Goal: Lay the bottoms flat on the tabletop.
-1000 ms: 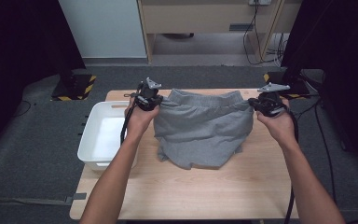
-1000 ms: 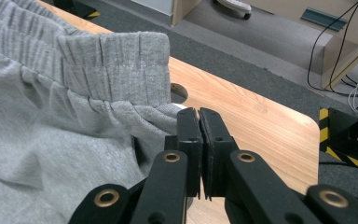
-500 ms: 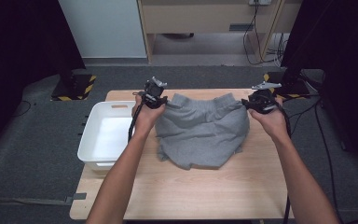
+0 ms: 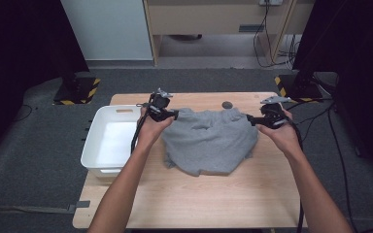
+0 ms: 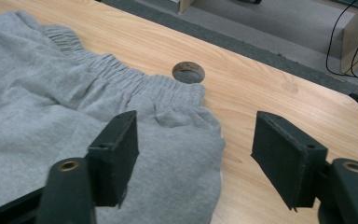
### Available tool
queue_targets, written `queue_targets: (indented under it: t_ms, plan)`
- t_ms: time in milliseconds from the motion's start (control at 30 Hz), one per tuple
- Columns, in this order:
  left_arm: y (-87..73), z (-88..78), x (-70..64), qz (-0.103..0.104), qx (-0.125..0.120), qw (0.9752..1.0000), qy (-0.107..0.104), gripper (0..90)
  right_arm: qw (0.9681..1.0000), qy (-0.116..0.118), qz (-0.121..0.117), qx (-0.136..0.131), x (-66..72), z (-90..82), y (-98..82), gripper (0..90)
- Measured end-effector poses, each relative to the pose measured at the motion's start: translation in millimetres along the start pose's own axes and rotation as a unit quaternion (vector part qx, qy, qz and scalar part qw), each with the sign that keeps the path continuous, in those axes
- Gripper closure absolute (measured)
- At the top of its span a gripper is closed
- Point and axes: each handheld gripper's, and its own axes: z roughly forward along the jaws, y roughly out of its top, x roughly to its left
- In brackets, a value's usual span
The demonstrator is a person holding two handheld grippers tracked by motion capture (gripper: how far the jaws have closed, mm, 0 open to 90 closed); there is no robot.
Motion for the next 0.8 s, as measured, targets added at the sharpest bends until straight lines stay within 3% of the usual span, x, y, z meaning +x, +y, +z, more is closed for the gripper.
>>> queue_targets:
  t_ms: [133,367,600,800]
  plan:
    - [-5.5,-4.7,-3.2,-0.005,-0.009,0.9999,-0.001,29.0,0.9999,0.008,-0.001,-0.008,5.5,-4.4,-2.8,26.3]
    - [-13.8,-14.4,-18.4,0.006,-0.019,0.9993,-0.031,19.5,0.9993,0.031,-0.016,-0.014,15.8,-15.7,-9.1,20.0]
    - [-26.5,-20.5,-37.8,0.023,-0.027,0.9982,-0.049,18.0,0.9984,0.051,-0.021,-0.009,21.0,-26.7,-28.3,41.0]
    - [-35.3,-22.9,-51.7,0.028,-0.027,0.9976,-0.057,17.9,0.9983,0.054,-0.016,-0.017,21.2,-40.7,-44.1,52.6]
